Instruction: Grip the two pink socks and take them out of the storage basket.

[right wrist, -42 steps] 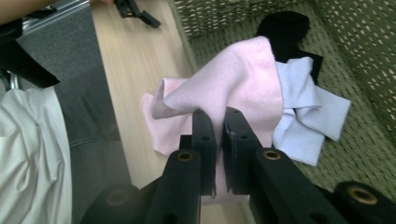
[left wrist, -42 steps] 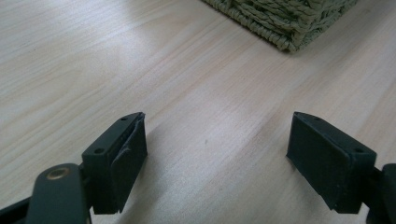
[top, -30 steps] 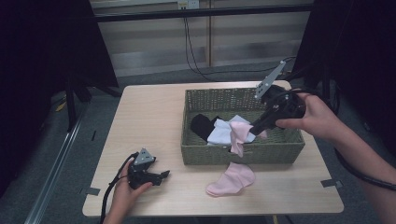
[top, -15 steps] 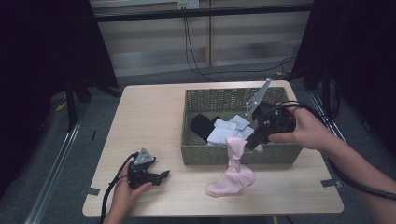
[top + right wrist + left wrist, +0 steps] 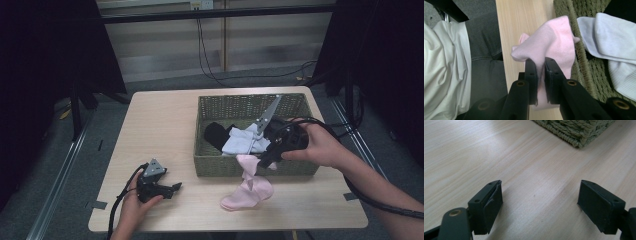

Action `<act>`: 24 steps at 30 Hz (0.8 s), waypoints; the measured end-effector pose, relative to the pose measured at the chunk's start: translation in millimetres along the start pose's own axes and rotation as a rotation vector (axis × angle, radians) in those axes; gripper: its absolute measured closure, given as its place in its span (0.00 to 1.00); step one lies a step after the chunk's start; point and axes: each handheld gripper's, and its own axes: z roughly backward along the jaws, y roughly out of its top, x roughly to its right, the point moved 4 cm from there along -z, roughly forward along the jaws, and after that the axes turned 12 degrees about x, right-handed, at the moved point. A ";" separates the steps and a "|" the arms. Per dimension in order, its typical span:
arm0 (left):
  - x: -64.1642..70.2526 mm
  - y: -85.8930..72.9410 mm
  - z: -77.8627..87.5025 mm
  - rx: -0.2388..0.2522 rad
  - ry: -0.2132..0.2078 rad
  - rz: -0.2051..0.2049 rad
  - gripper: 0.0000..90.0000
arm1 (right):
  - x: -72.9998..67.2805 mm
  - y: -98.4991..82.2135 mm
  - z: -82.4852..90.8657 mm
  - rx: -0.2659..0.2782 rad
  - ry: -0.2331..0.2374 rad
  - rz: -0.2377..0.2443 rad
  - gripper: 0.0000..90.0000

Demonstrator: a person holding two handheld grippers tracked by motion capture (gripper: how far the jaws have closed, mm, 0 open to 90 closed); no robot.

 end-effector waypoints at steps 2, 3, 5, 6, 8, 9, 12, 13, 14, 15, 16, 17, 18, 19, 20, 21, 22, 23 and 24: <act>0.0 0.0 0.0 0.000 0.000 0.000 0.22 | 0.3 -0.3 -2.4 0.001 0.009 0.007 0.90; 0.0 0.0 0.0 0.000 0.000 0.000 0.22 | 0.6 -0.4 -3.9 0.004 0.002 0.005 0.89; 0.0 0.0 0.0 0.000 0.000 -0.001 0.22 | 0.6 -1.2 -6.9 0.009 0.004 0.003 0.84; -0.1 0.0 0.0 0.000 0.000 -0.001 0.22 | 0.7 -1.9 -8.3 0.009 0.005 0.005 0.83; 0.0 0.0 0.0 0.000 0.000 0.000 0.22 | 0.6 -3.0 -9.6 0.005 0.003 0.007 0.82; 0.0 0.0 0.0 0.000 0.000 0.000 0.22 | 1.1 -5.7 -12.6 0.000 0.010 0.005 0.75; 0.0 0.0 0.0 0.000 0.000 0.000 0.22 | 2.4 -8.9 -15.0 0.005 0.008 0.001 0.70; 0.0 0.0 0.0 0.000 0.000 0.000 0.22 | 3.0 -9.9 -15.4 0.005 0.002 -0.004 0.68; 0.0 0.0 0.0 0.000 0.000 0.000 0.22 | 3.2 -11.1 -15.6 0.001 0.000 -0.005 0.68; 0.0 0.0 0.0 0.000 0.000 0.000 0.22 | 3.1 -12.4 -15.9 0.000 0.002 -0.004 0.66; 0.0 0.0 0.0 0.000 0.000 0.000 0.22 | 3.1 -12.4 -15.9 0.000 0.002 -0.004 0.66; 0.0 0.0 0.0 0.000 0.000 0.000 0.22 | 3.9 -15.2 -17.1 0.013 -0.002 0.000 0.65; 0.0 0.0 0.0 0.000 0.000 0.000 0.22 | 3.9 -15.2 -17.1 0.013 -0.002 0.000 0.65; 0.0 0.0 0.0 0.000 0.000 0.000 0.22 | 4.9 -20.1 -18.3 0.016 -0.006 -0.008 0.61; 0.0 0.0 0.0 0.000 0.000 0.001 0.22 | 5.5 -22.0 -18.6 0.019 -0.010 -0.009 0.60; 0.0 0.0 0.0 0.000 0.000 0.001 0.22 | 6.1 -24.6 -19.0 0.024 -0.013 -0.011 0.59; 0.0 0.0 0.0 0.000 0.001 0.000 0.22 | 6.8 -27.5 -19.1 0.028 -0.012 -0.015 0.59; 0.0 0.0 0.0 0.000 0.001 0.000 0.22 | 7.1 -30.4 -19.3 0.034 -0.013 -0.021 0.58; 0.0 0.0 0.0 0.000 0.001 0.000 0.22 | 7.5 -33.5 -19.3 0.038 -0.014 -0.024 0.58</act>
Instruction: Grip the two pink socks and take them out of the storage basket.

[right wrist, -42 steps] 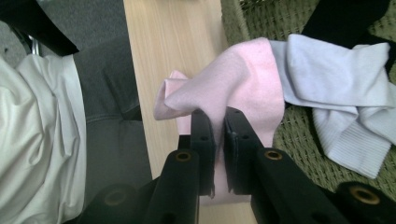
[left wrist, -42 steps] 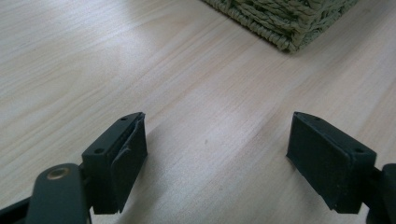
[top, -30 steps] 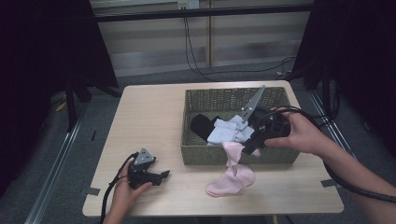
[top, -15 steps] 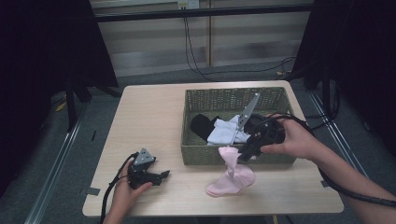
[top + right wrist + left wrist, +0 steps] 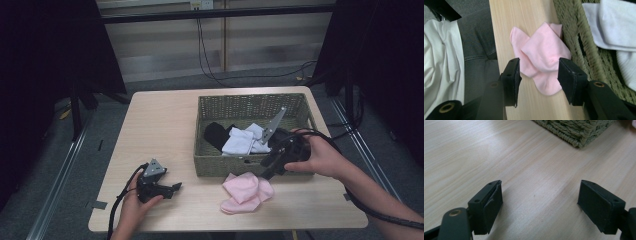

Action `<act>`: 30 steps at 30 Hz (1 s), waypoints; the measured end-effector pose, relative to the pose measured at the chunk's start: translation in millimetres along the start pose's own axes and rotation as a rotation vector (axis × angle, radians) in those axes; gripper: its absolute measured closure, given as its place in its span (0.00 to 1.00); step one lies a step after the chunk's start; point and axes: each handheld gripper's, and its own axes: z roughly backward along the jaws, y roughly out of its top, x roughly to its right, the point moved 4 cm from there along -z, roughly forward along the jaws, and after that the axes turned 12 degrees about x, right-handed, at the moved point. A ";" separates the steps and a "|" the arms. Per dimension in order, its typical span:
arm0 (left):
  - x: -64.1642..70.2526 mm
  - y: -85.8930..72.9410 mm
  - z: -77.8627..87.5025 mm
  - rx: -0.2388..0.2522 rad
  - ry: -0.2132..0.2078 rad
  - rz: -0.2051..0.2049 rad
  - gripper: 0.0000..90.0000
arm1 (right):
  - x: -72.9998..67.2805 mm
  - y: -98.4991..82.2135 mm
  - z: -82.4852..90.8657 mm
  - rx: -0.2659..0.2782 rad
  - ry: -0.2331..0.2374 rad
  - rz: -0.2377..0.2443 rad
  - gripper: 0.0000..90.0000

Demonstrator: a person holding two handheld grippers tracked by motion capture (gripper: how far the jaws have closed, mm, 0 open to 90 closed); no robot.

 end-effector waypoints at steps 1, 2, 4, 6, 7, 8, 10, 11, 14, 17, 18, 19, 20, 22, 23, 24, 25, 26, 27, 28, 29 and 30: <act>0.0 0.0 0.0 0.000 0.000 0.001 0.22 | 0.2 -2.9 0.0 0.003 -0.004 -0.004 0.57; 0.0 0.0 0.0 0.001 0.000 0.001 0.22 | 0.1 -5.8 0.2 0.006 -0.007 -0.011 0.56; 0.1 0.0 0.0 0.000 0.000 0.001 0.22 | 0.4 -8.6 0.3 0.011 -0.009 -0.012 0.56; 0.0 0.0 0.0 0.000 0.000 0.001 0.22 | 1.4 -17.2 -0.4 0.022 -0.013 -0.018 0.55; 0.0 0.0 0.0 0.000 0.000 0.001 0.22 | 2.0 -19.9 -1.1 0.021 -0.016 -0.020 0.54; 0.0 0.0 0.0 0.000 0.000 0.000 0.22 | 2.5 -22.7 -2.1 0.024 -0.016 -0.022 0.53; 0.0 0.0 0.0 0.000 0.000 0.001 0.22 | 3.7 -27.8 -4.0 0.022 -0.019 -0.028 0.52; 0.0 0.0 0.0 0.000 0.000 0.001 0.22 | 4.4 -30.3 -4.9 0.020 -0.021 -0.028 0.52; 0.0 0.0 0.0 0.001 0.000 0.001 0.22 | 5.6 -35.0 -6.7 0.022 -0.020 -0.039 0.51; 0.0 0.0 0.0 0.000 0.000 0.001 0.22 | 7.4 -43.6 -10.1 0.028 -0.021 -0.047 0.49; 0.0 0.0 0.0 0.000 0.000 0.001 0.22 | 7.3 -44.9 -10.7 0.026 -0.024 -0.050 0.48; 0.0 0.0 0.0 0.000 0.000 0.001 0.22 | 7.8 -46.9 -11.5 0.023 -0.021 -0.040 0.48; 0.0 0.0 0.0 0.000 0.000 0.001 0.22 | 7.8 -48.5 -12.4 0.026 -0.021 -0.045 0.47; 0.0 0.0 0.0 0.000 0.000 0.000 0.22 | 8.2 -50.4 -13.5 0.029 -0.021 -0.047 0.47; 0.0 0.0 0.0 0.000 0.000 0.001 0.22 | 9.0 -54.7 -15.5 0.022 -0.025 -0.046 0.46; 0.0 0.0 0.0 0.000 0.000 0.001 0.22 | 8.9 -56.3 -16.2 0.020 -0.027 -0.049 0.46; 0.0 0.0 0.0 0.000 0.000 0.001 0.22 | 9.5 -58.1 -17.3 0.020 -0.028 -0.045 0.45; 0.0 0.0 0.0 0.000 0.000 0.001 0.22 | 9.5 -58.1 -17.3 0.020 -0.028 -0.045 0.45; 0.0 0.0 0.0 0.000 0.000 0.001 0.22 | 10.0 -62.7 -19.4 0.013 -0.034 -0.043 0.43; 0.0 0.0 0.0 0.000 0.000 0.001 0.22 | 10.3 -64.1 -20.3 0.019 -0.029 -0.042 0.43; -0.1 0.0 0.0 0.000 0.001 -0.001 0.22 | 10.6 -66.1 -21.2 0.021 -0.028 -0.044 0.42; 0.0 0.0 -0.1 0.000 0.000 0.001 0.22 | 10.6 -68.3 -21.9 0.017 -0.035 -0.051 0.42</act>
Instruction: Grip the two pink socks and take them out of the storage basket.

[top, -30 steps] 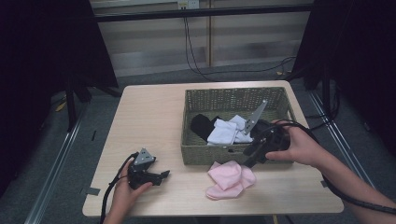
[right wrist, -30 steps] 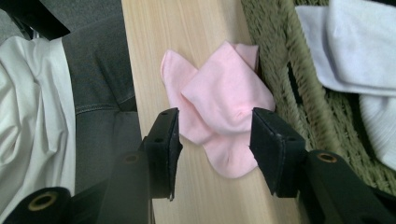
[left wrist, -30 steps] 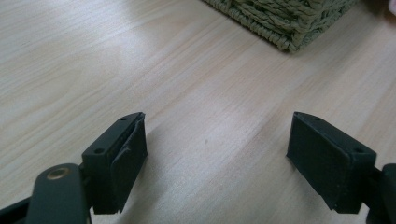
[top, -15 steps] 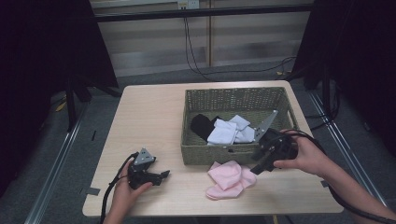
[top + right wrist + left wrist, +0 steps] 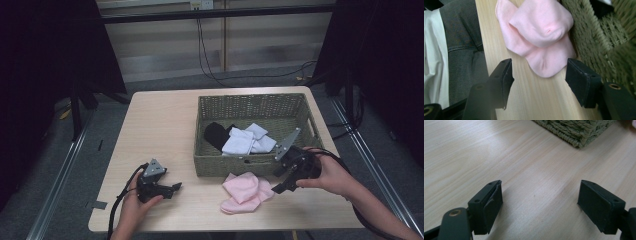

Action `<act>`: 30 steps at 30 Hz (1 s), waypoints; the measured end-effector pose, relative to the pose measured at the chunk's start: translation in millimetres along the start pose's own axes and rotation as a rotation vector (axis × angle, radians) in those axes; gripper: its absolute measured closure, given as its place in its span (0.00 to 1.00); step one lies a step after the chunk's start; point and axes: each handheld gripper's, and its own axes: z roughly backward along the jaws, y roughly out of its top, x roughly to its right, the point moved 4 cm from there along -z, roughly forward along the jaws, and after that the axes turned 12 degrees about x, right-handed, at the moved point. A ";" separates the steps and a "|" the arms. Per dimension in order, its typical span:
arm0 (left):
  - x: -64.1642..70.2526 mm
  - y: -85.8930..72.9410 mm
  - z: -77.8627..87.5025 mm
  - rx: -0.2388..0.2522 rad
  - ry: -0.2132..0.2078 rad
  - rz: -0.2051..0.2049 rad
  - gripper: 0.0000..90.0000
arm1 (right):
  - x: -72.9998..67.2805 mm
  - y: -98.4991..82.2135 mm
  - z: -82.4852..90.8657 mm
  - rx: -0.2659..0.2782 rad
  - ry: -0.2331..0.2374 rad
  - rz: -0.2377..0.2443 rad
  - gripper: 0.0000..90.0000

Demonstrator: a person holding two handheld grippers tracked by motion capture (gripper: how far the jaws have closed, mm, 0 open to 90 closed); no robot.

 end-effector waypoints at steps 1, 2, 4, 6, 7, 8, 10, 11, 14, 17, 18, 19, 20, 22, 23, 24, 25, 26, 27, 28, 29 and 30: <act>0.0 0.0 0.0 0.000 0.000 0.000 0.22 | 0.8 -2.1 -1.2 -0.001 -0.007 0.008 0.41; 0.0 0.0 0.0 0.000 0.000 0.000 0.22 | 1.1 -4.3 -2.2 -0.001 -0.008 0.005 0.40; 0.0 0.0 0.0 0.000 0.000 0.000 0.22 | 2.0 -6.2 -3.4 0.005 -0.008 0.006 0.40; 0.0 0.0 0.0 0.000 0.000 0.000 0.22 | 2.6 -10.5 -4.7 -0.004 -0.019 0.002 0.38; 0.0 0.0 0.0 0.000 0.000 0.000 0.22 | 3.8 -14.3 -6.2 0.002 -0.021 0.003 0.38; 0.0 0.0 0.0 0.000 0.000 0.000 0.22 | 4.1 -15.5 -6.7 0.006 -0.025 0.003 0.37; 0.0 0.0 0.0 0.000 0.000 0.000 0.22 | 5.1 -19.1 -8.2 0.010 -0.031 0.000 0.36; 0.0 0.0 0.0 0.000 0.000 0.000 0.22 | 5.5 -20.9 -9.2 0.011 -0.030 -0.003 0.36; 0.0 0.0 0.0 0.000 0.000 0.000 0.22 | 7.3 -27.2 -12.0 0.009 -0.038 0.002 0.35; 0.0 0.0 0.0 0.000 0.000 -0.001 0.22 | 8.7 -33.2 -14.0 0.016 -0.038 -0.016 0.35; 0.0 0.0 0.0 0.000 0.000 0.000 0.22 | 9.7 -35.2 -14.6 0.014 -0.044 -0.017 0.34; 0.0 0.0 0.0 0.000 0.000 0.000 0.22 | 10.5 -37.0 -15.3 0.014 -0.046 -0.019 0.34; 0.0 0.0 0.0 0.000 0.000 0.000 0.22 | 10.5 -37.0 -15.3 0.014 -0.046 -0.019 0.34; 0.0 0.0 0.0 0.000 0.000 0.000 0.22 | 12.8 -41.5 -17.3 0.026 -0.048 -0.031 0.34; 0.0 0.0 0.0 0.000 0.000 0.000 0.22 | 13.8 -42.9 -17.6 0.024 -0.058 -0.028 0.33; 0.0 0.0 0.0 0.000 0.000 0.000 0.22 | 13.8 -42.9 -17.6 0.024 -0.058 -0.028 0.33; 0.0 0.0 0.0 0.000 0.000 0.000 0.22 | 14.9 -46.1 -18.7 0.028 -0.061 -0.028 0.33; 0.0 0.0 0.0 0.000 0.000 0.000 0.22 | 15.4 -47.1 -18.9 0.032 -0.061 -0.030 0.33; 0.0 0.0 0.0 0.000 0.000 0.000 0.22 | 15.9 -48.6 -19.3 0.037 -0.061 -0.032 0.33; 0.0 0.0 0.0 0.000 0.000 0.000 0.22 | 16.4 -50.1 -19.7 0.039 -0.062 -0.033 0.33; 0.0 0.0 0.0 0.000 0.000 0.000 0.22 | 16.4 -50.1 -19.7 0.039 -0.062 -0.033 0.33; 0.0 0.0 0.0 0.000 0.000 0.000 0.22 | 17.4 -53.5 -20.5 0.039 -0.067 -0.037 0.32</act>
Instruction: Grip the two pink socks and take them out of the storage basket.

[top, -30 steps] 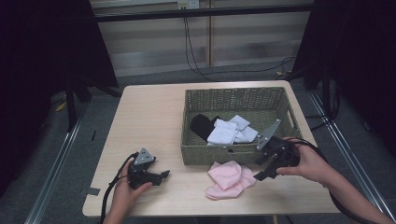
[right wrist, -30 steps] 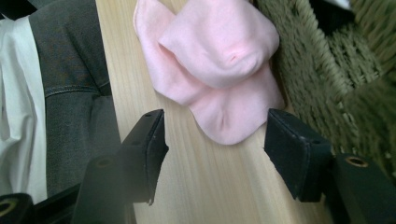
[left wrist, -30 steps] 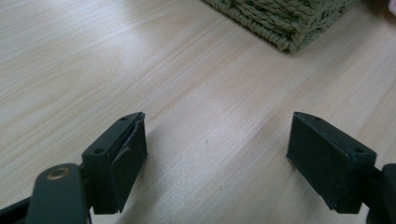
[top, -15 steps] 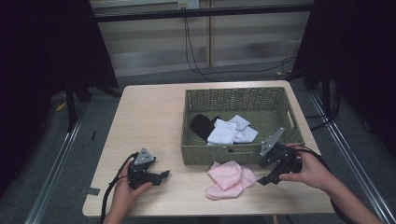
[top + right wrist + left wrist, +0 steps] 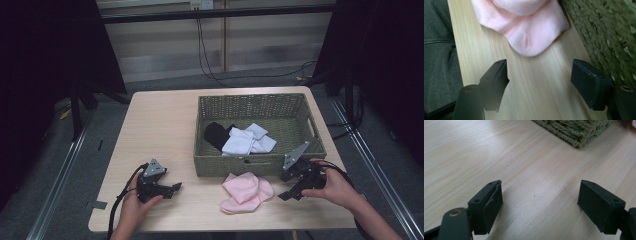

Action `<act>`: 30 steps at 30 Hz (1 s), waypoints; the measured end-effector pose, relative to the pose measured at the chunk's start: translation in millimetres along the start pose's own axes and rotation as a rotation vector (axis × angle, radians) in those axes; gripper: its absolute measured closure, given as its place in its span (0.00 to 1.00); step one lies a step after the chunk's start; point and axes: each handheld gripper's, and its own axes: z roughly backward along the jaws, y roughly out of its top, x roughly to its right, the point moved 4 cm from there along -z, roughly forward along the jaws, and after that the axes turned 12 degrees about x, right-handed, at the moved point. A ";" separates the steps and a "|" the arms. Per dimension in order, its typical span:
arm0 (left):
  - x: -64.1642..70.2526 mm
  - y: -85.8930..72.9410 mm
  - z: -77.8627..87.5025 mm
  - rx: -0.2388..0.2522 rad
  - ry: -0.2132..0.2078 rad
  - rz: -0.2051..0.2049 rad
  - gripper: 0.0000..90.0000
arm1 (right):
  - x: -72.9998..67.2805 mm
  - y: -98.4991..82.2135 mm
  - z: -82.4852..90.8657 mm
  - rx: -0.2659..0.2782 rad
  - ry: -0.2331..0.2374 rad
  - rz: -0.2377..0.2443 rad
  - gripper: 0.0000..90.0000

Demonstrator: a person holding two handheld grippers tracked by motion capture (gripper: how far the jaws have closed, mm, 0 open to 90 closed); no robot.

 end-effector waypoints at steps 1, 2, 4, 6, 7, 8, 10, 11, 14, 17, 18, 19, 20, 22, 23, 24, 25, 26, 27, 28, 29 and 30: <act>0.0 0.0 0.0 0.000 0.000 0.000 0.22 | 0.2 -1.1 -0.4 0.001 0.003 -0.002 0.32; 0.0 0.0 0.0 0.000 0.000 0.000 0.22 | 0.2 -1.1 -0.4 0.001 0.003 -0.002 0.32; 0.0 0.0 0.0 0.000 0.000 0.000 0.22 | 1.2 -3.3 -1.0 0.010 -0.003 -0.002 0.32; 0.0 0.0 0.0 0.000 0.000 0.000 0.22 | 0.8 -5.0 -1.4 0.012 -0.001 0.001 0.31; 0.0 0.0 0.0 0.000 0.000 0.000 0.22 | 0.9 -5.4 -1.7 0.018 -0.003 0.004 0.31; 0.0 0.0 0.0 0.000 0.000 0.000 0.22 | 0.9 -5.9 -2.2 0.020 -0.005 0.004 0.31; 0.0 0.0 0.0 0.000 0.000 0.000 0.22 | 1.1 -6.9 -3.2 0.019 -0.007 0.011 0.31; 0.0 0.0 0.0 0.000 0.000 0.000 0.22 | 0.7 -8.6 -4.6 0.017 -0.007 0.007 0.29; 0.0 0.0 0.0 0.000 0.000 0.000 0.22 | 0.8 -11.7 -6.7 0.019 -0.008 0.002 0.29; 0.0 0.0 0.0 0.000 0.000 0.000 0.22 | 1.5 -14.2 -7.9 0.028 -0.005 0.006 0.29; 0.0 0.0 0.0 0.000 0.000 0.000 0.22 | 1.3 -15.0 -7.9 0.028 -0.006 0.002 0.29; 0.0 0.0 0.0 0.000 0.000 0.001 0.22 | 1.7 -15.7 -7.9 0.029 -0.008 0.006 0.29; 0.1 0.0 0.0 0.000 0.000 0.001 0.22 | 1.3 -16.5 -7.9 0.028 -0.005 0.002 0.29; 0.0 0.0 0.0 0.000 0.000 0.000 0.22 | 2.2 -17.3 -7.9 0.040 -0.008 0.009 0.29; 0.0 0.0 0.0 0.000 0.000 0.000 0.22 | 2.5 -17.7 -7.9 0.046 -0.008 0.015 0.29; 0.0 0.0 0.0 0.000 0.000 0.000 0.22 | 3.0 -18.0 -8.0 0.051 -0.009 0.025 0.29; 0.0 0.0 0.0 0.000 0.000 0.000 0.22 | 3.1 -18.3 -8.1 0.058 -0.010 0.031 0.29; 0.0 0.0 0.0 0.000 0.000 0.000 0.22 | 2.4 -19.1 -7.9 0.058 -0.009 0.028 0.28; 0.0 0.0 0.0 0.000 0.000 0.000 0.22 | 2.4 -19.1 -7.9 0.058 -0.009 0.028 0.28; 0.2 0.0 -0.2 0.004 0.002 0.005 0.22 | 2.3 -20.2 -8.3 0.070 -0.013 0.043 0.28; 0.3 0.1 -0.2 0.004 0.002 0.006 0.22 | 2.4 -21.0 -8.2 0.075 -0.015 0.056 0.27; 0.3 0.0 -0.2 0.004 0.002 0.005 0.22 | 1.5 -21.9 -8.2 0.081 -0.014 0.050 0.25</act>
